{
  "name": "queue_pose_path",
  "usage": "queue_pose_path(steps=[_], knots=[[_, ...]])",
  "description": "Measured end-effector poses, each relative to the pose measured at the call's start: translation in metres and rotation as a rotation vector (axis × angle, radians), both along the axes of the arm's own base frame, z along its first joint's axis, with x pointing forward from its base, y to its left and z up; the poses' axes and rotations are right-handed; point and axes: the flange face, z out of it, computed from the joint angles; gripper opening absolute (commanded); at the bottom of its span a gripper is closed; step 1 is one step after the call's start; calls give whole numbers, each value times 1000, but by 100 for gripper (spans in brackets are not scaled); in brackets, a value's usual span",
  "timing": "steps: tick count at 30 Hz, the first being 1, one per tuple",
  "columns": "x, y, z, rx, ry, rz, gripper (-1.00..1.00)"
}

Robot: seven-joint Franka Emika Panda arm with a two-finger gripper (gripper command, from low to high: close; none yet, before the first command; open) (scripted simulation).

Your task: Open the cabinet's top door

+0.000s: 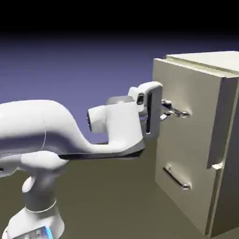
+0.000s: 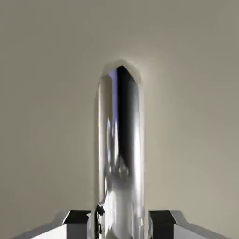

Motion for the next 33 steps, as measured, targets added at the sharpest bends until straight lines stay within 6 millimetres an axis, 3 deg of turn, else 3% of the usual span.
queue_pose_path(steps=[25, 26, 28, 33], knots=[[-214, 0, 0, 0, 0, 0, -100], [-216, 0, 0, 0, 0, 0, 100], [-216, 0, 0, 0, 0, 0, 100], [-266, 0, 0, 0, 0, 0, 100]])
